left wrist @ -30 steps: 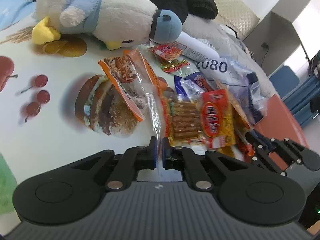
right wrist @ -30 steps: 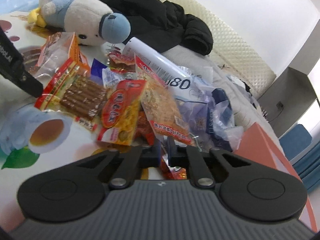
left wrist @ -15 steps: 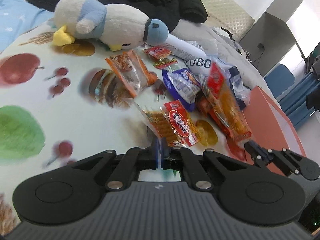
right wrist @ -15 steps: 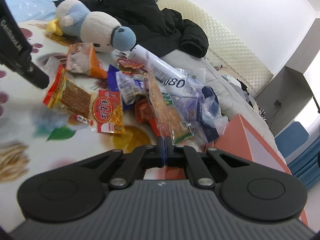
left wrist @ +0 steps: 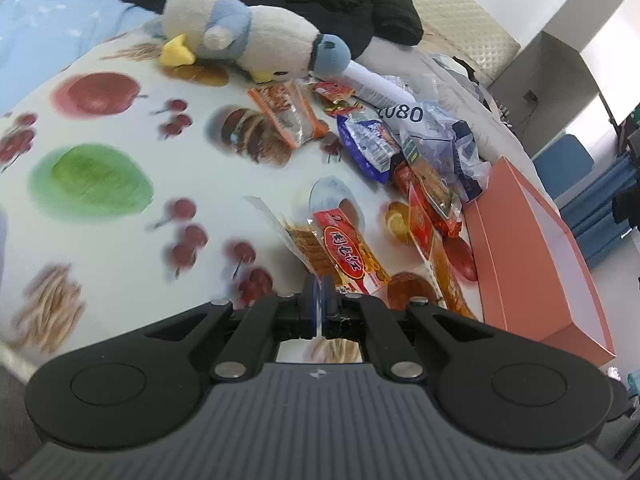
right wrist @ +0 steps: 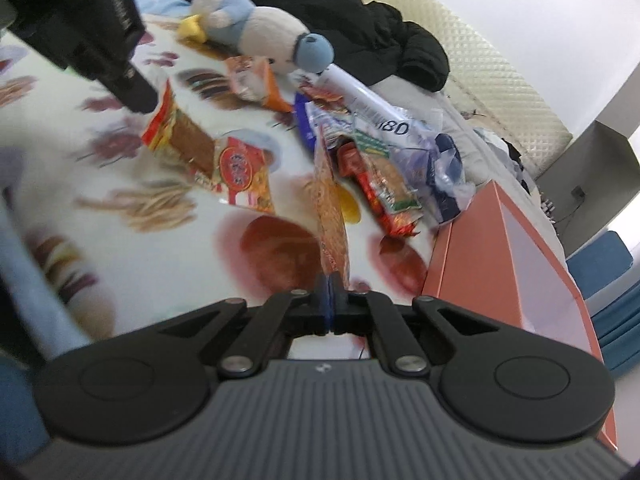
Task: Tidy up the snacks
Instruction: 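Position left tool on red spicy-strip pack while right tool reaches red-labelled clear bag, then close left tool on spicy-strip pack while right tool closes on red-labelled bag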
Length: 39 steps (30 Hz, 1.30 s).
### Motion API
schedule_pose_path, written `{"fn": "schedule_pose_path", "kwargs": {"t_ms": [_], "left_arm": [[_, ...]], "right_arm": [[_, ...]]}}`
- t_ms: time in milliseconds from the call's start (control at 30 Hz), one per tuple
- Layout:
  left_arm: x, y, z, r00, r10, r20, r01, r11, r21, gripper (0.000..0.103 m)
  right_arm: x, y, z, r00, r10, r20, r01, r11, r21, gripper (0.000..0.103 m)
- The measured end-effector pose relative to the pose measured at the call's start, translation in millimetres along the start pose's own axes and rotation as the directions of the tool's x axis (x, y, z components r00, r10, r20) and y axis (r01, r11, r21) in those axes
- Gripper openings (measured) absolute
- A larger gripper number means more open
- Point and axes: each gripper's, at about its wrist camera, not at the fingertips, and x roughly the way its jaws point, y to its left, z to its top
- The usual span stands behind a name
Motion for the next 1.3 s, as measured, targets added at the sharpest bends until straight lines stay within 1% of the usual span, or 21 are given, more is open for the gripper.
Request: {"fn": "schedule_pose_path", "kwargs": {"t_ms": [267, 367, 433, 500, 533, 567, 600, 633, 667, 700, 733, 767, 800, 833, 867, 1000, 1033, 1067, 1133, 1233, 1300], "left_arm": [[-24, 0, -34, 0.999, 0.033, -0.024, -0.034, 0.999, -0.04, 0.002], [-28, 1, -43, 0.998, 0.021, -0.059, -0.025, 0.997, -0.071, 0.003], [-30, -2, -48, 0.997, 0.016, -0.079, -0.019, 0.999, -0.045, 0.003], [-32, -6, -51, 0.996, 0.027, -0.09, -0.028, 1.0, -0.014, 0.008], [-32, -7, -52, 0.993, 0.024, -0.112, -0.024, 1.0, -0.001, 0.018], [-32, -7, -52, 0.991, 0.023, -0.13, -0.023, 1.0, 0.004, 0.033], [-33, -7, -53, 0.99, 0.022, -0.141, -0.02, 1.0, 0.016, 0.042], [-36, -8, -53, 0.989, 0.024, -0.143, -0.017, 0.999, 0.049, 0.055], [-38, -11, -53, 0.99, 0.035, -0.138, -0.023, 0.996, 0.085, 0.061], [-40, -14, -52, 0.99, 0.05, -0.134, -0.033, 0.992, 0.123, 0.062], [-42, -17, -51, 0.989, 0.063, -0.132, -0.041, 0.985, 0.165, 0.065], [-43, -19, -49, 0.99, 0.071, -0.121, -0.045, 0.978, 0.202, 0.066], [-45, -22, -48, 0.992, 0.076, -0.098, -0.051, 0.97, 0.238, 0.069], [-46, -26, -46, 0.994, 0.081, -0.071, -0.058, 0.956, 0.287, 0.076], [-45, -29, -44, 0.995, 0.085, -0.058, -0.062, 0.944, 0.323, 0.079], [-30, -38, -31, 0.995, 0.081, -0.059, -0.049, 0.906, 0.42, 0.081], [-25, -40, -29, 0.995, 0.078, -0.063, -0.042, 0.897, 0.44, 0.085], [-18, -42, -28, 0.994, 0.081, -0.069, -0.04, 0.884, 0.466, 0.088], [-5, -47, -27, 0.992, 0.098, -0.082, -0.042, 0.856, 0.516, 0.088], [13, -50, -26, 0.989, 0.107, -0.105, -0.029, 0.826, 0.564, 0.088], [25, -50, -26, 0.986, 0.117, -0.117, -0.026, 0.808, 0.588, 0.088]], "right_arm": [[-34, 8, -19, 0.998, 0.054, -0.024, -0.054, 0.998, -0.015, 0.003], [-45, 8, -26, 0.996, 0.079, -0.036, -0.08, 0.997, -0.012, 0.004], [-49, 7, -31, 0.994, 0.1, -0.042, -0.1, 0.995, 0.0, 0.007], [-50, 2, -36, 0.988, 0.15, -0.046, -0.148, 0.988, 0.038, 0.009], [-51, 0, -38, 0.984, 0.174, -0.043, -0.171, 0.983, 0.06, 0.011], [-51, -3, -40, 0.981, 0.19, -0.041, -0.186, 0.979, 0.079, 0.019], [-51, -4, -42, 0.978, 0.205, -0.038, -0.201, 0.976, 0.089, 0.025], [-52, -4, -43, 0.976, 0.216, -0.033, -0.212, 0.973, 0.095, 0.035], [-53, -4, -45, 0.972, 0.234, -0.021, -0.231, 0.967, 0.106, 0.042], [-55, -4, -47, 0.968, 0.253, -0.01, -0.25, 0.961, 0.118, 0.044], [-56, -5, -49, 0.962, 0.274, 0.0, -0.272, 0.953, 0.137, 0.051], [-56, -7, -50, 0.955, 0.296, 0.009, -0.293, 0.942, 0.164, 0.061], [-56, -9, -50, 0.948, 0.319, 0.021, -0.316, 0.928, 0.198, 0.067], [-55, -12, -51, 0.942, 0.334, 0.033, -0.332, 0.916, 0.224, 0.078], [-55, -15, -50, 0.939, 0.342, 0.048, -0.343, 0.906, 0.249, 0.083], [-43, -29, -45, 0.929, 0.363, 0.077, -0.367, 0.867, 0.337, 0.083], [-38, -32, -44, 0.929, 0.363, 0.076, -0.366, 0.862, 0.351, 0.083], [-33, -35, -43, 0.93, 0.36, 0.072, -0.361, 0.86, 0.36, 0.083], [-21, -39, -39, 0.933, 0.355, 0.053, -0.348, 0.858, 0.377, 0.083], [-5, -43, -36, 0.932, 0.36, 0.029, -0.342, 0.854, 0.393, 0.084], [4, -44, -35, 0.931, 0.364, 0.014, -0.339, 0.853, 0.397, 0.088]]}}
